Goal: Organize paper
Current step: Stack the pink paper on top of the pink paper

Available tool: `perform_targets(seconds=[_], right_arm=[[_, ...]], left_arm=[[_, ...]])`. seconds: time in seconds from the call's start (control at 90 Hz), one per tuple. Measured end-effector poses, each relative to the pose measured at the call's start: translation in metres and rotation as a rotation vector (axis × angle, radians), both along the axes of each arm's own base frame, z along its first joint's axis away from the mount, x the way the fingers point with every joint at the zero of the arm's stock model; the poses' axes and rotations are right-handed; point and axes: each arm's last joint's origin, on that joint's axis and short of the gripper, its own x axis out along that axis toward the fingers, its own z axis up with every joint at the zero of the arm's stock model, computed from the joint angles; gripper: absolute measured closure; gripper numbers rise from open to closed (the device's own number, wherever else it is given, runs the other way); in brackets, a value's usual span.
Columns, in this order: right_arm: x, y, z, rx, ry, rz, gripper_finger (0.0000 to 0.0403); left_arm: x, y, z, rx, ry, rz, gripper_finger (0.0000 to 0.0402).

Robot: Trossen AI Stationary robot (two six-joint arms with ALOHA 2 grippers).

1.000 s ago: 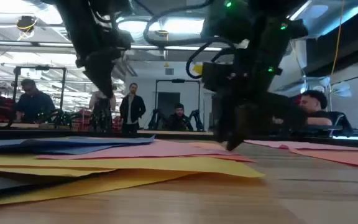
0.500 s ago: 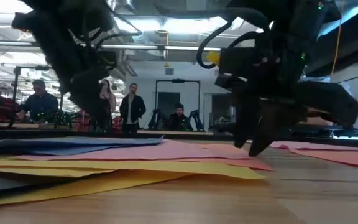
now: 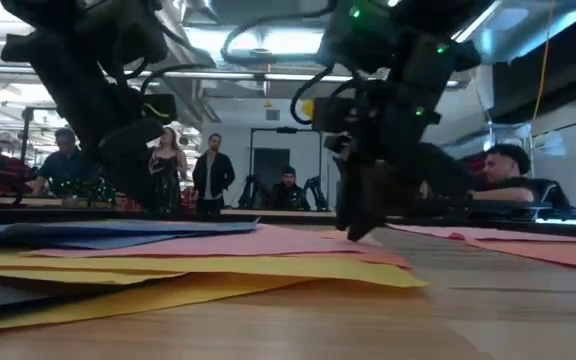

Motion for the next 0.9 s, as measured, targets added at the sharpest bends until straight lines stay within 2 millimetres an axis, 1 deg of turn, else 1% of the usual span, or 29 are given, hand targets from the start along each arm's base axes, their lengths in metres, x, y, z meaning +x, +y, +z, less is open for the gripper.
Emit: perform_targets(seconds=[0.222,0.311,0.4,0.489,0.622,0.756,0.9], right_arm=[[0.002,-0.011,-0.003,0.004,0.016,0.016,0.0281],[0.003,-0.019,-0.005,0.001,0.014,0.005,0.0281],[0.006,-0.022,-0.006,-0.005,0.002,0.010,0.0281],[0.005,-0.021,-0.004,-0.009,-0.002,0.019,0.0281],[0.003,-0.018,0.003,-0.013,-0.002,0.032,0.0281],[0.004,-0.018,0.014,-0.011,0.005,0.019,0.0281],[0.005,-0.004,0.025,0.006,0.045,0.048,0.0281]], left_arm=[[0.000,0.000,-0.001,-0.003,-0.005,0.002,0.0401],[0.003,-0.002,0.001,-0.002,-0.041,-0.017,0.0401],[0.009,-0.004,0.005,-0.005,-0.103,-0.043,0.0401],[0.012,-0.004,0.007,0.001,-0.130,-0.062,0.0401],[0.012,-0.004,0.004,0.004,-0.110,-0.062,0.0401],[0.013,-0.004,-0.004,0.000,-0.079,-0.050,0.0401],[0.015,-0.005,-0.017,0.000,-0.032,-0.034,0.0401]])
